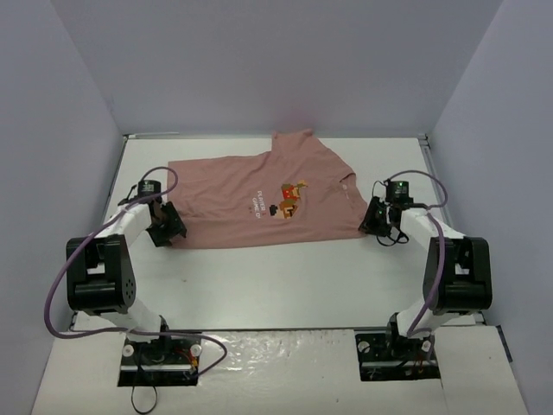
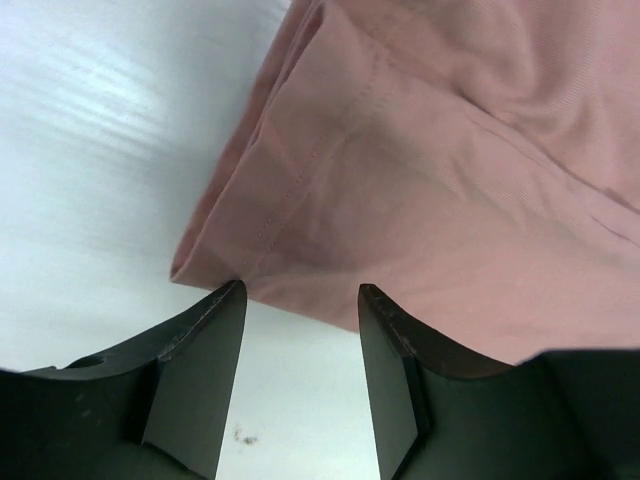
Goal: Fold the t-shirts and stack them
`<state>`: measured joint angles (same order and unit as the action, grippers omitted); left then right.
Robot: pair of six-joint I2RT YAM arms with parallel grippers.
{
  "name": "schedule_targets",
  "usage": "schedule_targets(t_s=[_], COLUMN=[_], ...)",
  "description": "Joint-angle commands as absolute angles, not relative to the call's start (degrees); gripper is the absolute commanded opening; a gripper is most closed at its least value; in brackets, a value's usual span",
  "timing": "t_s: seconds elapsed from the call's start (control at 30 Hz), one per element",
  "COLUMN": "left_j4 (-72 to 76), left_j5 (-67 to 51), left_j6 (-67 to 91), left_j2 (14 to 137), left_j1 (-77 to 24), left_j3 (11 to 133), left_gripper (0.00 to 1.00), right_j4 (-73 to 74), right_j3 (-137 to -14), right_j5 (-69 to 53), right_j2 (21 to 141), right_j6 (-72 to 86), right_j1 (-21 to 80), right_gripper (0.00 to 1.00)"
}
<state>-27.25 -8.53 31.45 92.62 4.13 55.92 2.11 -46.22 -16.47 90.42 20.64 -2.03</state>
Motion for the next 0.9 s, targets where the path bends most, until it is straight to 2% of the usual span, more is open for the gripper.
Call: schedule_targets(t_s=[0.0, 0.2, 0.37, 0.57, 0.77, 0.87], left_j4=[-30.4, -29.7, -27.4, -25.7, -27.1, -27.6], left_j5=[-5.4, 1.4, 3.4, 3.7, 4.5, 3.5], left_j6=[29.6, 27.2, 26.5, 29.3, 32.5, 34.7], left_j2=[82.7, 80.0, 87.5, 95.1, 95.1, 93.8], left_j1=[1.7, -2.9, -4.9, -5.1, -5.2, -5.2], left_j3=[58.6, 61.0, 63.2, 63.8, 59.3, 55.4], left_gripper=[0.46, 0.46, 0.46, 0.46, 0.45, 0.41], right_j4=[8.4, 9.1, 9.0, 8.7, 8.3, 8.3], right_j3=[-54.5, -61.5, -65.8, -69.5, -68.0, -64.5], right_j5=[-7.0, -5.6, -4.6, -2.3, 1.2, 2.3], right_j2=[84.0, 87.6, 93.8, 101.5, 105.4, 105.4], right_j6=[18.2, 17.6, 16.7, 14.1, 13.5, 14.7], right_j1=[4.9, 6.8, 8.7, 12.4, 15.5, 15.5], right_gripper=[0.29, 0.45, 0.50, 0.50, 0.49, 0.49])
